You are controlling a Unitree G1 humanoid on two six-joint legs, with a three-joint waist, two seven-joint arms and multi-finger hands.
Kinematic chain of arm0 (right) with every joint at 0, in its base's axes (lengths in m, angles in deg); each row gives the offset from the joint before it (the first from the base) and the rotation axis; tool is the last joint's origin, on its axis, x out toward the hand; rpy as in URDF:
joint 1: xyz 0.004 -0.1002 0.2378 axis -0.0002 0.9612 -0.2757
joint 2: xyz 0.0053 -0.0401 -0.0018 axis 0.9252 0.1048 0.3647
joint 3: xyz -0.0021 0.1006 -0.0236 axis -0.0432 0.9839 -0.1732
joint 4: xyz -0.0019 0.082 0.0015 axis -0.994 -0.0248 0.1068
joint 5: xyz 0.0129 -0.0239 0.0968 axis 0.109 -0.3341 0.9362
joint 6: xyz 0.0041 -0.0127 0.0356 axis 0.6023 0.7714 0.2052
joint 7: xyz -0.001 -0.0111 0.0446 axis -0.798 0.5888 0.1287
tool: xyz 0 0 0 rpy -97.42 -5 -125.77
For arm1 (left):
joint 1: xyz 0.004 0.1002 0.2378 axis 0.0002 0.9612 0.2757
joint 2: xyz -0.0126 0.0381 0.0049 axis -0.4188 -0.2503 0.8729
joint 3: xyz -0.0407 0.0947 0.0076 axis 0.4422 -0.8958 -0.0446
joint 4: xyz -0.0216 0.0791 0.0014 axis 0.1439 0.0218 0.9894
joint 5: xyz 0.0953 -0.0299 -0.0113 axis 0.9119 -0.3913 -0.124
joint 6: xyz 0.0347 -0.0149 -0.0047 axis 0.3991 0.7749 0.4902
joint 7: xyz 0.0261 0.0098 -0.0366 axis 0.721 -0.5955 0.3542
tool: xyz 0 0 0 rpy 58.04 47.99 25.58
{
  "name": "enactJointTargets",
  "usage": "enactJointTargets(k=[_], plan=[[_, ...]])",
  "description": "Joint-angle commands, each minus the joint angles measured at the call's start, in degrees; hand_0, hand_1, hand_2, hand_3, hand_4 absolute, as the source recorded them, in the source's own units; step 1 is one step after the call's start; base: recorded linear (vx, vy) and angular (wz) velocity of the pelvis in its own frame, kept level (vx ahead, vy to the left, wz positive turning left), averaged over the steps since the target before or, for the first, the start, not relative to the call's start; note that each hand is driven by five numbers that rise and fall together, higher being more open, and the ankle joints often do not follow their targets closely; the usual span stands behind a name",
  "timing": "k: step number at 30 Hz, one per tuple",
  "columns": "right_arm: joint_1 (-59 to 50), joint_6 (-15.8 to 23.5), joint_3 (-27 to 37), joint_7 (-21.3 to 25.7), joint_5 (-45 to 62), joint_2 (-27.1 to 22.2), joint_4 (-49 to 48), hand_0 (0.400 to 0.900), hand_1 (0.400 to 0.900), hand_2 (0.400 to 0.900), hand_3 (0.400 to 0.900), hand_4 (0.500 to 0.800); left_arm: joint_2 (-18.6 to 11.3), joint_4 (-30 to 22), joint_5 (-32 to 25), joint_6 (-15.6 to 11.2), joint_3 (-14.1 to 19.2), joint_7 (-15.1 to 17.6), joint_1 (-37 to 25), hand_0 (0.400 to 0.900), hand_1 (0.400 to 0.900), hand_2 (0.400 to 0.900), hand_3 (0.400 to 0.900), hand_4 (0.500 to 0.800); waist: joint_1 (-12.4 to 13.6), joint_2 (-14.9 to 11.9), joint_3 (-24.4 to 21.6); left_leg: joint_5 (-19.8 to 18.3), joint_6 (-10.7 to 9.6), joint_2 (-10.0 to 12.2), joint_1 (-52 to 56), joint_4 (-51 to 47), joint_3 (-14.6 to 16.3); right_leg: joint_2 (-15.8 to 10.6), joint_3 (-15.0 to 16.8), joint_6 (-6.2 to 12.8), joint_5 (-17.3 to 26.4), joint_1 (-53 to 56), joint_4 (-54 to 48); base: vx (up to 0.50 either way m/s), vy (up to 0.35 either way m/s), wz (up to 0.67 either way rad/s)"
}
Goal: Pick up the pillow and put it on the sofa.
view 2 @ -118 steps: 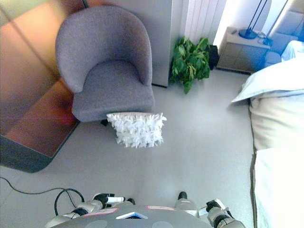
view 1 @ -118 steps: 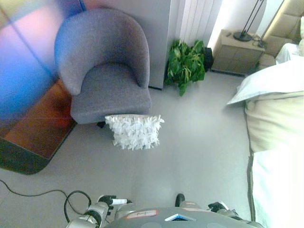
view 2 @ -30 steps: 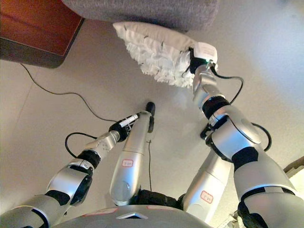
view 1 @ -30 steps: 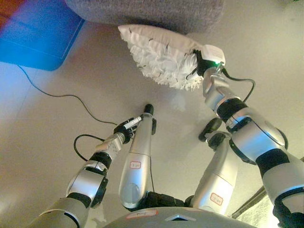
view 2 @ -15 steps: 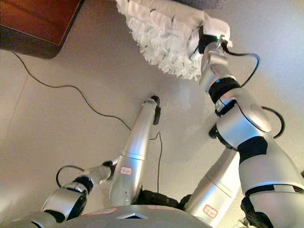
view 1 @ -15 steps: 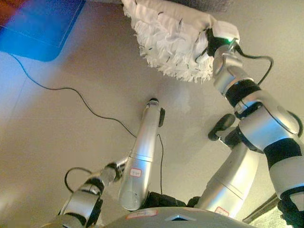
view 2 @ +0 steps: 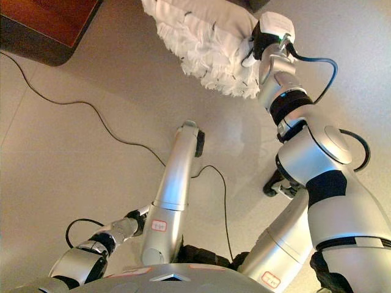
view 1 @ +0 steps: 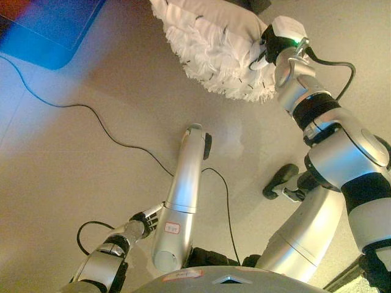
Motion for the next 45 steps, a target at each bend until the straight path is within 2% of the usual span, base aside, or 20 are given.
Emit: enactJointTargets(k=[1, 5, 8, 11, 19, 20, 21, 23, 25, 26, 27, 28, 29, 30, 31, 33, 35, 38, 41, 45], plan=[[-3.0, 2.3, 2.9, 2.0, 0.2, -3.0, -5.2, 0.4, 0.4, 0.4, 0.4, 0.5, -2.0, 3.6, 0.1, 1.3, -0.5, 1.6, 2.4, 0.9, 0.9, 0.9, 0.9, 0.8, -0.7, 0.2, 4.8, 1.3, 8.6, 2.4, 5.3, -5.2, 1.5, -0.1, 3.4, -3.52, 4.4, 6.8, -8.5, 0.04, -0.044, -0.02], [-0.4, 4.5, 4.4, 2.2, -0.5, -3.8, -6.3, 0.4, 0.4, 0.4, 0.4, 0.5, -1.5, 4.1, 2.4, 0.2, 0.6, 1.1, 4.0, 0.9, 0.9, 0.9, 0.9, 0.8, -1.6, -0.5, 4.8, 3.1, 7.9, 4.1, 12.3, -9.3, 1.7, 0.2, 3.1, -3.23, 5.5, 12.9, -11.6, 0.06, -0.021, -0.06], [0.9, 5.7, 5.4, 2.3, -1.1, -4.1, -8.0, 0.4, 0.4, 0.4, 0.4, 0.5, -1.2, 3.7, 3.0, -1.1, 1.0, 0.8, 4.2, 0.9, 0.9, 0.9, 0.9, 0.8, -2.4, -1.3, 4.8, 4.3, 7.1, 5.6, 18.8, -14.2, 2.0, 0.5, 2.8, -2.34, 7.0, 18.7, -16.6, 0.03, 0.001, -0.1], [3.0, 6.6, 6.9, 2.0, -1.3, -4.8, -10.3, 0.4, 0.4, 0.4, 0.4, 0.5, -0.7, 2.8, 3.6, -1.7, 0.7, 1.3, 2.7, 0.9, 0.9, 0.9, 0.9, 0.8, -2.8, -3.1, 2.6, 5.7, 6.5, 6.8, 28.7, -25.6, 4.5, -1.3, -0.5, 0.25, 10.8, 27.8, -27.6, 0.03, 0.007, -0.06], [16.2, 6.0, 10.3, -2.8, -1.3, -10.0, -20.9, 0.4, 0.4, 0.4, 0.4, 0.5, -2.3, 1.0, 8.8, 0.7, 0.7, 2.1, 3.4, 0.9, 0.9, 0.9, 0.9, 0.8, -3.7, -7.9, -6.5, 12.5, 4.3, 8.3, 56.1, -53.8, 10.9, -4.8, -11.9, 3.61, 20.1, 58.4, -56.0, 0.22, -0.061, 0.1], [18.1, 6.1, 11.0, -3.3, -1.7, -10.6, -22.4, 0.4, 0.4, 0.4, 0.4, 0.5, -2.4, 0.7, 9.7, 1.3, 1.1, 2.1, 3.6, 0.9, 0.9, 0.9, 0.9, 0.8, -4.1, -8.4, -7.9, 14.9, 4.5, 8.2, 59.7, -58.3, 12.3, -4.7, -13.9, 3.72, 22.5, 62.5, -60.9, 0.27, -0.028, 0.2], [19.8, 6.2, 11.7, -3.9, -1.9, -11.1, -23.8, 0.4, 0.4, 0.4, 0.4, 0.5, -2.5, 0.6, 10.2, 2.0, 1.2, 2.1, 3.9, 0.9, 0.9, 0.9, 0.9, 0.8, -4.5, -8.6, -9.1, 15.7, 4.3, 8.6, 63.3, -61.4, 14.0, -4.5, -15.1, 4.27, 23.6, 66.1, -64.1, 0.26, -0.011, 0.27], [24.2, 6.9, 13.5, -5.1, -2.9, -12.9, -27.1, 0.4, 0.4, 0.4, 0.4, 0.5, -2.7, -0.2, 11.6, 3.2, 1.5, 2.1, 4.1, 0.9, 0.9, 0.9, 0.9, 0.8, -6.3, -9.1, -11.9, 17.0, 3.8, 9.9, 69.2, -66.2, 20.4, -4.1, -18.6, 5.38, 26.7, 73.1, -69.9, 0.25, -0.036, 0.54], [29.6, 7.7, 16.6, -6.4, -4.0, -16.5, -30.9, 0.4, 0.4, 0.4, 0.4, 0.5, -2.8, -1.7, 12.8, 5.3, 0.5, 2.5, 3.0, 0.9, 0.9, 0.9, 0.9, 0.8, -8.1, -9.6, -13.9, 17.4, 2.4, 11.6, 71.6, -66.4, 26.9, -4.6, -23.2, 6.23, 29.5, 79.5, -74.0, 0.2, -0.066, 1.01], [31.7, 7.7, 18.0, -6.6, -5.0, -17.9, -31.9, 0.4, 0.4, 0.4, 0.4, 0.5, -2.7, -2.2, 13.4, 6.3, 0.1, 2.9, 2.3, 0.9, 0.9, 0.9, 0.9, 0.8, -8.6, -9.9, -14.4, 17.4, 1.6, 12.8, 71.4, -65.1, 28.7, -4.8, -24.9, 6.41, 30.0, 81.8, -75.4, 0.2, -0.015, 0.9], [32.4, 8.3, 18.5, -6.9, -6.0, -18.7, -32.0, 0.4, 0.4, 0.4, 0.4, 0.5, -2.8, -2.6, 13.6, 7.0, 0.3, 3.0, 2.0, 0.9, 0.9, 0.9, 0.9, 0.8, -9.1, -9.8, -14.9, 16.0, 0.8, 13.6, 72.7, -64.3, 28.6, -4.6, -24.8, 7.01, 28.7, 83.2, -75.6, 0.18, 0.074, 0.5], [32.9, 8.6, 18.9, -7.5, -6.8, -19.4, -32.6, 0.4, 0.4, 0.4, 0.4, 0.5, -2.9, -2.7, 13.9, 7.8, 0.7, 2.9, 1.9, 0.9, 0.9, 0.9, 0.9, 0.8, -9.3, -9.8, -15.7, 15.7, 1.6, 12.5, 74.4, -65.7, 28.0, -4.5, -25.1, 7.02, 28.1, 83.8, -75.8, 0.16, 0.155, 0.15], [33.4, 9.2, 19.5, -8.0, -8.1, -20.2, -33.4, 0.4, 0.4, 0.4, 0.4, 0.5, -3.0, -2.3, 13.9, 7.8, 0.9, 2.7, 1.9, 0.9, 0.9, 0.9, 0.9, 0.8, -9.4, -10.2, -16.4, 15.1, 2.3, 10.9, 75.4, -66.4, 27.3, -5.2, -24.5, 7.94, 31.6, 83.9, -76.1, 0.11, 0.171, 0.07], [33.1, 10.5, 19.6, -8.5, -9.1, -21.7, -34.1, 0.4, 0.4, 0.4, 0.4, 0.5, -3.2, -2.3, 13.8, 7.8, 0.9, 2.7, 2.1, 0.9, 0.9, 0.9, 0.9, 0.8, -9.9, -10.5, -16.8, 14.8, 2.5, 11.3, 75.9, -65.8, 27.8, -5.3, -23.6, 8.36, 33.9, 84.1, -77.0, 0.1, 0.134, 0.06], [32.2, 10.6, 19.1, -8.9, -9.0, -22.9, -34.8, 0.4, 0.4, 0.4, 0.4, 0.5, -3.4, -2.2, 13.9, 8.2, 1.0, 2.6, 2.2, 0.9, 0.9, 0.9, 0.9, 0.8, -10.0, -10.7, -17.2, 14.1, 3.0, 11.0, 76.8, -65.8, 27.7, -5.3, -23.2, 8.4, 34.3, 84.6, -77.8, 0.09, 0.115, 0.04], [29.3, 12.0, 18.2, -10.0, -9.4, -24.7, -35.3, 0.4, 0.4, 0.4, 0.4, 0.5, -3.7, -1.4, 14.2, 8.2, 1.3, 2.3, 2.4, 0.9, 0.9, 0.9, 0.9, 0.8, -9.9, -11.7, -18.0, 14.8, 4.6, 8.6, 77.8, -68.1, 27.1, -6.3, -22.6, 9.05, 39.5, 84.0, -78.9, 0.05, 0.15, -0.06], [25.8, 13.2, 16.9, -12.1, -9.1, -26.2, -35.1, 0.4, 0.4, 0.4, 0.4, 0.5, -3.9, -0.5, 15.4, 8.1, 2.1, 1.9, 2.9, 0.9, 0.9, 0.9, 0.9, 0.8, -9.5, -12.0, -19.1, 14.6, 5.4, 7.5, 79.4, -69.9, 27.0, -6.6, -21.8, 9.32, 41.6, 84.1, -78.9, 0.1, 0.152, -0.09], [20.8, 15.8, 13.9, -15.1, -7.2, -28.4, -34.1, 0.4, 0.4, 0.4, 0.4, 0.5, -4.5, 0.8, 17.0, 7.5, 2.9, 2.0, 3.7, 0.9, 0.9, 0.9, 0.9, 0.8, -9.0, -12.7, -20.8, 14.8, 6.4, 5.7, 81.3, -73.5, 25.7, -4.9, -20.1, 9.29, 42.0, 83.3, -77.3, 0.15, 0.132, 0.01], [16.5, 17.4, 10.5, -16.5, -4.7, -30.0, -33.5, 0.4, 0.4, 0.4, 0.4, 0.5, -5.5, 1.3, 17.6, 7.3, 3.0, 2.1, 3.3, 0.9, 0.9, 0.9, 0.9, 0.8, -9.5, -14.1, -22.3, 15.4, 6.7, 4.8, 82.7, -77.3, 22.9, -1.4, -16.3, 9.32, 42.2, 82.2, -78.9, 0.16, -0.032, 0.3], [12.1, 18.6, 8.5, -17.1, -2.8, -31.0, -32.9, 0.4, 0.4, 0.4, 0.4, 0.5, -6.1, 1.7, 19.9, 7.2, 4.0, 1.2, 3.1, 0.9, 0.9, 0.9, 0.9, 0.8, -10.4, -16.4, -23.4, 15.5, 5.6, 5.7, 84.8, -80.2, 22.3, -0.1, -15.6, 9.32, 44.8, 79.7, -84.9, 0.22, -0.223, 0.38]])
